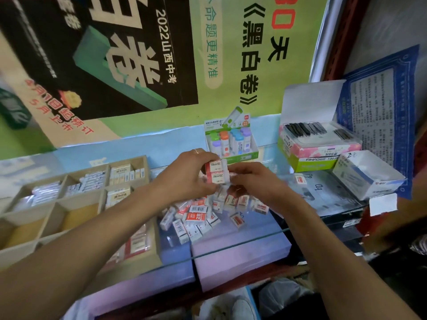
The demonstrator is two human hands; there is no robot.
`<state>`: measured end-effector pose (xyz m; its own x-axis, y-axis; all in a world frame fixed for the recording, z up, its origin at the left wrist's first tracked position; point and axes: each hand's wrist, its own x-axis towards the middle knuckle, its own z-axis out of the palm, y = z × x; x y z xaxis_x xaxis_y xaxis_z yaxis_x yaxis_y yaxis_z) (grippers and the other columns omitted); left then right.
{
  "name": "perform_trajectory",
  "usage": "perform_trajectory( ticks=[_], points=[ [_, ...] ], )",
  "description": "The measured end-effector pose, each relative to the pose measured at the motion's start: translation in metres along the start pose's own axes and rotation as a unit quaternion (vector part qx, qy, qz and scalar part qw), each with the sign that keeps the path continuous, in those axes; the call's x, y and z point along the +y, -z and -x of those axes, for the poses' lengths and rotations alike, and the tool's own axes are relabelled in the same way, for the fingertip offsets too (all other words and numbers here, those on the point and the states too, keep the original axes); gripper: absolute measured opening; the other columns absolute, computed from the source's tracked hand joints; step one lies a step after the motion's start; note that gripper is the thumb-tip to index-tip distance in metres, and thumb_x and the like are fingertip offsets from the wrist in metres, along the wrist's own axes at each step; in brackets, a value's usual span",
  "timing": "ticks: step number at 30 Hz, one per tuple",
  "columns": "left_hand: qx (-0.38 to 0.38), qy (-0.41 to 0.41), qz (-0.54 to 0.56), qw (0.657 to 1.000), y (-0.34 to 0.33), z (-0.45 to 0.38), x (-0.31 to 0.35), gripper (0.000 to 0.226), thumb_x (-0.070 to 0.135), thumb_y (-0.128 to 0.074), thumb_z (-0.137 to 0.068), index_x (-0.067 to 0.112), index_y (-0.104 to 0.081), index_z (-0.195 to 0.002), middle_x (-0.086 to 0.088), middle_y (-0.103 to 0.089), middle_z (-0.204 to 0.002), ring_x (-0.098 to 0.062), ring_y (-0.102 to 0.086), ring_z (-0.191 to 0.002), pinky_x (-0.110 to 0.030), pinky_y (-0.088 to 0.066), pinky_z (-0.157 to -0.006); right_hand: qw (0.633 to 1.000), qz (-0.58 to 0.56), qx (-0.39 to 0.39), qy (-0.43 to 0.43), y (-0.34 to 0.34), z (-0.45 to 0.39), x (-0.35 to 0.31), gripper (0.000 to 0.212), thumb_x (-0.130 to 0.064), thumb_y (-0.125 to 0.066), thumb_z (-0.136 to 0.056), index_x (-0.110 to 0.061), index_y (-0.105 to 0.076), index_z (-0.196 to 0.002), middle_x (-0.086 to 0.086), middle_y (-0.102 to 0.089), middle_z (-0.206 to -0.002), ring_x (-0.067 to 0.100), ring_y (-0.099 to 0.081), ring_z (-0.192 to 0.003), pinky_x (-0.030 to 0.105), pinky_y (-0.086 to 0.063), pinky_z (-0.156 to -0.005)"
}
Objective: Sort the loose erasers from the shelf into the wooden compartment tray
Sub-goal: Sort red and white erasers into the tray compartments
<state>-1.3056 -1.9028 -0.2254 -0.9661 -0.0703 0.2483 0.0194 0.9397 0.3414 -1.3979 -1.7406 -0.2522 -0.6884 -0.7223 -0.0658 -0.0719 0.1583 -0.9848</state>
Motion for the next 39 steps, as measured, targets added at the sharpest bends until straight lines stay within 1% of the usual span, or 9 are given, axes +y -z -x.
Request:
perform_trajectory(
  ticks=[6,10,13,17,22,24,30,34,39],
  points=[
    [0.039,0.052,-0.016,0.998,0.028,0.045,-0.005,0.048,0.035,-0.084,-0.068,0.022,-0.065,-0.111,0.001,-0.064,-0.098,-0.013,-0.057,-0.086,-0.035,-0.049,-0.079,0.996,0.04,-0.072,0.043,-0.035,0.008,-0.019,0.011,-0.013,-0.065,-0.088,-0.003,-0.071,-0.091,0.014,-0.07,-0.077,0.02,-0.065,-0.071,0.029,-0.053,-0.067],
    [0.058,0.116,0.031,0.991,0.045,0.077,-0.018,0.046,0.029,-0.084,-0.071,0.025,-0.067,-0.114,0.005,-0.065,-0.104,-0.008,-0.061,-0.089,-0.028,-0.051,-0.084,0.991,0.061,-0.102,0.058,-0.062,0.011,-0.031,0.005,-0.009,-0.069,-0.086,-0.006,-0.071,-0.089,0.015,-0.07,-0.071,0.02,-0.066,-0.066,0.028,-0.055,-0.063],
    [0.109,0.173,0.123,0.971,0.063,0.1,-0.028,0.022,0.019,-0.08,-0.077,0.03,-0.072,-0.095,0.012,-0.07,-0.094,0.003,-0.063,-0.081,-0.019,-0.052,-0.079,0.987,0.08,-0.128,0.063,-0.088,0.01,-0.037,0.008,-0.008,-0.071,-0.084,-0.006,-0.072,-0.092,0.012,-0.07,-0.067,0.02,-0.065,-0.063,0.031,-0.054,-0.063],
    [0.134,0.214,0.171,0.952,0.082,0.135,-0.044,0.033,-0.001,-0.079,-0.073,0.031,-0.072,-0.08,0.012,-0.07,-0.078,0.003,-0.063,-0.073,-0.012,-0.048,-0.069,0.981,0.104,-0.147,0.076,-0.125,0.014,-0.043,0.012,-0.008,-0.072,-0.083,-0.01,-0.071,-0.095,0.003,-0.069,-0.062,0.013,-0.064,-0.056,0.026,-0.053,-0.057],
    [0.086,0.237,0.075,0.965,0.095,0.186,-0.076,0.025,0.003,-0.073,-0.077,0.021,-0.074,-0.094,0.017,-0.069,-0.089,0.005,-0.061,-0.082,-0.01,-0.048,-0.074,0.981,0.125,-0.13,0.074,-0.156,0.019,-0.04,0.021,-0.015,-0.073,-0.084,-0.015,-0.07,-0.104,-0.003,-0.069,-0.067,0.009,-0.065,-0.056,0.023,-0.052,-0.055],
    [0.074,0.251,0.058,0.963,0.095,0.204,-0.092,0.023,0.006,-0.075,-0.077,0.023,-0.073,-0.092,0.023,-0.067,-0.086,0.011,-0.06,-0.081,-0.008,-0.047,-0.074,0.981,0.13,-0.123,0.073,-0.169,0.021,-0.038,0.022,-0.019,-0.072,-0.084,-0.018,-0.069,-0.106,-0.003,-0.071,-0.078,0.01,-0.068,-0.06,0.027,-0.057,-0.062],
    [0.051,0.237,-0.023,0.97,0.084,0.229,-0.115,0.012,0.022,-0.079,-0.078,0.027,-0.073,-0.087,0.019,-0.065,-0.088,0.002,-0.056,-0.085,-0.008,-0.04,-0.073,0.978,0.161,-0.087,0.097,-0.207,0.013,-0.039,0.021,-0.029,-0.072,-0.082,-0.027,-0.07,-0.103,-0.008,-0.069,-0.1,0.006,-0.069,-0.081,0.033,-0.057,-0.081],
    [0.053,0.234,-0.156,0.958,0.082,0.231,-0.119,0.012,0.022,-0.075,-0.076,0.03,-0.071,-0.083,0.016,-0.053,-0.081,-0.005,-0.044,-0.084,-0.027,-0.038,-0.087,0.965,0.207,-0.095,0.128,-0.226,0.008,-0.044,0.027,-0.03,-0.071,-0.083,-0.027,-0.069,-0.11,-0.011,-0.065,-0.113,0.001,-0.057,-0.1,0.028,-0.049,-0.092],
    [0.045,0.281,-0.168,0.944,0.081,0.23,-0.13,0.011,0.027,-0.076,-0.071,0.032,-0.067,-0.071,0.012,-0.06,-0.081,-0.012,-0.053,-0.087,-0.033,-0.043,-0.09,0.946,0.267,-0.112,0.147,-0.233,0.001,-0.041,0.03,-0.036,-0.07,-0.083,-0.032,-0.066,-0.113,-0.018,-0.059,-0.105,0.003,-0.057,-0.095,0.027,-0.048,-0.086]
  ],
)
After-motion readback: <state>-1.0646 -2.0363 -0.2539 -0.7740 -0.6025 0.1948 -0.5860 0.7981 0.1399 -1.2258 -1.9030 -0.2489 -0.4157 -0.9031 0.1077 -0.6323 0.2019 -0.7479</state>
